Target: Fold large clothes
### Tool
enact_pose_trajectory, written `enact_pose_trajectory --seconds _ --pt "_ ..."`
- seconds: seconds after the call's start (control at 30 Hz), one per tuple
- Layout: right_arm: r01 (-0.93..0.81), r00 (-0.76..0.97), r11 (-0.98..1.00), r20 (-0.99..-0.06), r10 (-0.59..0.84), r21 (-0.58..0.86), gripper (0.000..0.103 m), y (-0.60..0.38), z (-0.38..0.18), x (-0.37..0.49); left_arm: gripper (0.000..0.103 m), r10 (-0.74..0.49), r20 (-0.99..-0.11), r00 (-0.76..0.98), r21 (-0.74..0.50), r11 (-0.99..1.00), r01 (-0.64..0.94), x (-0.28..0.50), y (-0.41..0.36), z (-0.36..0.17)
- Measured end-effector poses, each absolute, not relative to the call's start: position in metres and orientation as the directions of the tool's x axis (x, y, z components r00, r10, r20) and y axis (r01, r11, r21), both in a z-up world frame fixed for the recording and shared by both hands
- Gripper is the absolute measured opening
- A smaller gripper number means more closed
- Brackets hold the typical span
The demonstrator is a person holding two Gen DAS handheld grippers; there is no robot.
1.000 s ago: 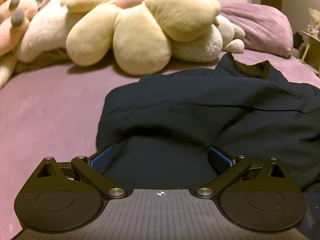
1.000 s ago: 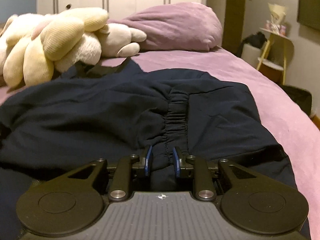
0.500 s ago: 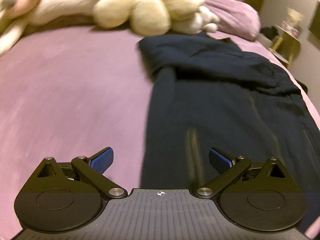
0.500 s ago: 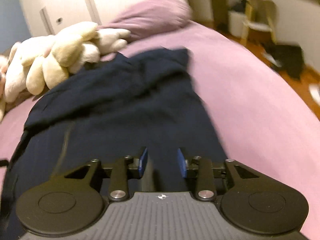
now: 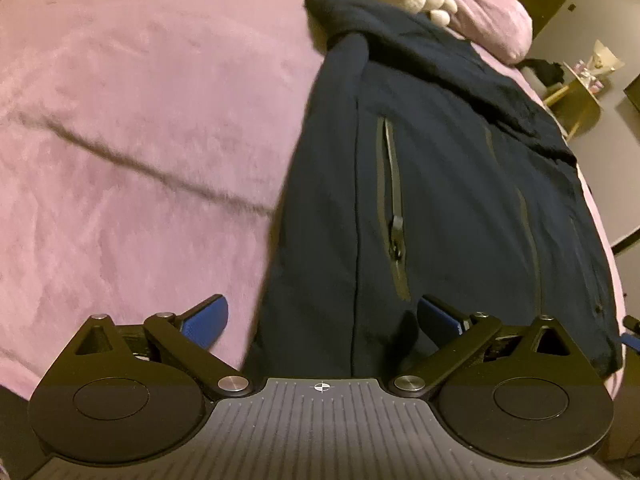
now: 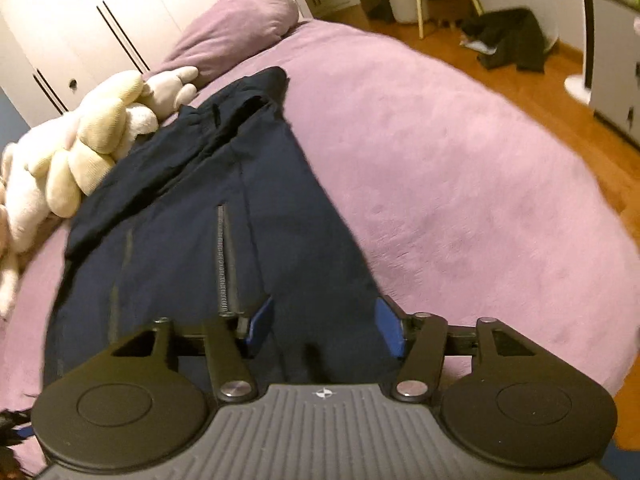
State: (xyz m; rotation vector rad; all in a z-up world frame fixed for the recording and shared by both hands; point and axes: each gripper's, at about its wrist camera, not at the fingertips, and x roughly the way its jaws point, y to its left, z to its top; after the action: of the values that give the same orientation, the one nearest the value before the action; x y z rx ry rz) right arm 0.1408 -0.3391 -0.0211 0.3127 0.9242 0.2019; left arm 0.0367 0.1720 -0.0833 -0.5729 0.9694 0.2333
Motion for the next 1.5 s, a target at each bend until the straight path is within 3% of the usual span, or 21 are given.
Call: enact_pose_trajectory --seconds 0.33,0.4,0.43,0.47,0.57,0.63,0.77,0.87,0.9,0.97,1.27,1.5 --pt "-0.084 0.428 0.925 -0.825 0.369 0.370 0.058 -0.353 -0.050 0.161 0.072 -0.198 -0.821 0.536 -0.444 0.812 -0.380 0.030 0.182 -0.091" --pt "-0.099 0.418 0.919 -0.822 0.387 0.382 0.057 -0.353 -0.051 0.163 0.058 -0.202 -0.823 0.531 -0.448 0.806 -0.386 0.031 0.184 -0.091" --pt "-0.110 0.410 0.914 -0.820 0.400 0.391 0.049 -0.353 -0.050 0.163 0.052 -0.207 -0.821 0.532 -0.456 0.799 -0.392 0.031 0.186 -0.090" --pt "-0.121 0.403 0.907 -0.815 0.416 0.403 0.037 -0.353 -0.049 0.162 0.037 -0.224 -0.811 0.541 -0.477 0.789 -0.388 0.032 0.187 -0.089" --pt "-0.130 0.383 0.881 -0.796 0.469 0.456 0.026 -0.357 -0.047 0.160 0.036 -0.244 -0.797 0.552 -0.510 0.761 -0.400 0.032 0.191 -0.088" --pt "-0.105 0.378 0.840 -0.760 0.529 0.533 0.026 -0.365 -0.047 0.160 0.050 -0.233 -0.808 0.541 -0.500 0.758 -0.419 0.032 0.193 -0.091" --pt "-0.081 0.352 0.829 -0.762 0.543 0.553 0.037 -0.370 -0.053 0.163 0.055 -0.261 -0.803 0.536 -0.521 0.745 -0.416 0.033 0.193 -0.094" --pt "-0.090 0.338 0.832 -0.769 0.542 0.547 0.034 -0.364 -0.057 0.165 0.025 -0.267 -0.804 0.531 -0.521 0.746 -0.414 0.038 0.193 -0.090" --pt "-0.095 0.339 0.832 -0.768 0.543 0.546 0.029 -0.363 -0.057 0.166 0.021 -0.273 -0.799 0.536 -0.533 0.735 -0.420 0.038 0.194 -0.088" --pt "-0.101 0.340 0.823 -0.758 0.556 0.558 0.021 -0.360 -0.054 0.167 0.019 -0.289 -0.769 0.571 -0.574 0.706 -0.415 0.041 0.197 -0.077" --pt "-0.040 0.472 0.652 -0.561 0.680 0.757 0.018 -0.349 -0.017 0.211 0.016 -0.237 -0.580 0.780 -0.730 0.577 -0.367 0.098 0.234 -0.025" --pt "0.018 0.613 0.646 -0.519 0.596 0.763 0.018 -0.304 -0.002 0.290 0.016 -0.117 -0.608 0.785 -0.723 0.489 -0.487 0.172 0.271 -0.046"
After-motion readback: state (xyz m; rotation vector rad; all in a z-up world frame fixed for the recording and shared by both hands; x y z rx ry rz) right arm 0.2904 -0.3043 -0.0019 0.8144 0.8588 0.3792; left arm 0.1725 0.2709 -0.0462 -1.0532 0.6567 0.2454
